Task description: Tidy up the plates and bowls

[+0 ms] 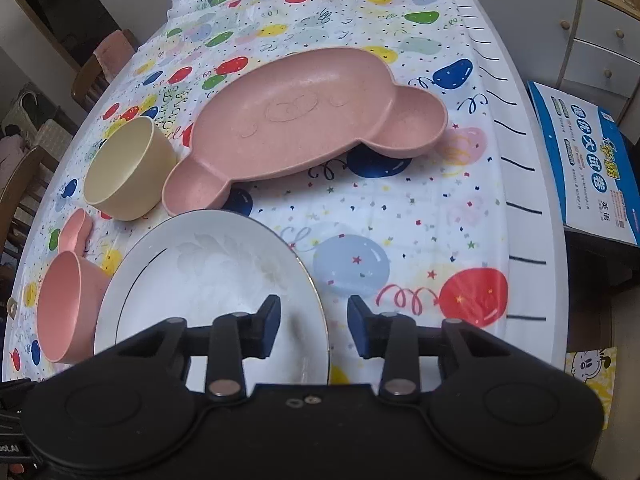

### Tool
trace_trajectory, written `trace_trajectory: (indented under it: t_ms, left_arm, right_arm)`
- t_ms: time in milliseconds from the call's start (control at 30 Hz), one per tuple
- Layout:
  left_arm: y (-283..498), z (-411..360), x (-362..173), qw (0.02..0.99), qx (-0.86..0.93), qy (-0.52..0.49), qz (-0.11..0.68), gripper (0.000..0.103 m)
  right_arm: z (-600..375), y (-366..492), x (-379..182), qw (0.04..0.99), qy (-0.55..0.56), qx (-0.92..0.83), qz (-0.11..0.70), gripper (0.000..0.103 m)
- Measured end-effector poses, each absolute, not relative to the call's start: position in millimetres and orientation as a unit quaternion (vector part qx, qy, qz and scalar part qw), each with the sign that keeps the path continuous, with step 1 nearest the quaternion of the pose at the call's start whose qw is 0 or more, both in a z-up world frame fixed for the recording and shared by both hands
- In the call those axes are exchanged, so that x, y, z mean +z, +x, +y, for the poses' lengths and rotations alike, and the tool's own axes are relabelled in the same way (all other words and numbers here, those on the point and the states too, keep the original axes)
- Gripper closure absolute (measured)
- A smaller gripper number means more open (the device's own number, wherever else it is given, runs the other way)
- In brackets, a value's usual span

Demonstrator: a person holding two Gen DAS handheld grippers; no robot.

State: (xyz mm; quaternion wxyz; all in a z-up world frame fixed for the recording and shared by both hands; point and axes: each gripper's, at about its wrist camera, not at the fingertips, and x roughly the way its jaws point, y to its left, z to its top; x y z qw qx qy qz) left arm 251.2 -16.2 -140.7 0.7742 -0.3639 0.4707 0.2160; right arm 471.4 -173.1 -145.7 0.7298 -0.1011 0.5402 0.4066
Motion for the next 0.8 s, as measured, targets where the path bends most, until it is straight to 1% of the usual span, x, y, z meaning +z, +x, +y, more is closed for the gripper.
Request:
trace_trajectory:
  t_ms: [33, 67, 100, 167, 200, 267, 367, 500, 600, 800]
  left_arm:
    - [251.1, -14.7, -142.2, 0.772, 0.215, -0.369, 0.470, 0.048]
    - [250.8, -14.0, -143.4, 0.771, 0.215, -0.372, 0.470, 0.053]
    - [250.8, -13.3, -144.3, 0.770, 0.215, -0.374, 0.470, 0.058]
    - [250.4, -11.4, -145.4, 0.770, 0.212, -0.379, 0.467, 0.063]
    - [250.4, -10.5, -145.8, 0.770, 0.213, -0.381, 0.465, 0.065]
    - [249.9, -7.5, -147.8, 0.768, 0.214, -0.387, 0.464, 0.070]
    - [248.8, -3.0, -151.5, 0.764, 0.209, -0.402, 0.460, 0.070]
    - [249.7, -0.9, -154.0, 0.763, 0.203, -0.407, 0.459, 0.081]
    - [249.9, 1.5, -155.2, 0.762, 0.201, -0.410, 0.459, 0.085]
    - [246.7, 4.5, -156.8, 0.767, 0.191, -0.413, 0.452, 0.085]
  right_arm:
    - [-172.6, 473.4, -145.9, 0.727, -0.100, 0.410, 0.542, 0.070]
    - [-172.2, 475.0, -146.1, 0.724, -0.099, 0.414, 0.543, 0.071]
    - [-170.4, 476.1, -146.2, 0.721, -0.101, 0.418, 0.544, 0.075]
    - [-166.1, 476.7, -147.1, 0.714, -0.109, 0.425, 0.545, 0.083]
    - [-164.8, 477.4, -147.8, 0.712, -0.111, 0.428, 0.546, 0.084]
    - [-161.8, 479.0, -149.4, 0.709, -0.113, 0.430, 0.547, 0.086]
    - [-160.4, 482.9, -151.7, 0.706, -0.111, 0.432, 0.550, 0.089]
    - [-161.7, 487.8, -153.7, 0.699, -0.104, 0.437, 0.557, 0.090]
    - [-162.0, 488.9, -153.8, 0.696, -0.099, 0.438, 0.561, 0.091]
    - [-164.1, 491.4, -153.8, 0.695, -0.094, 0.436, 0.563, 0.091]
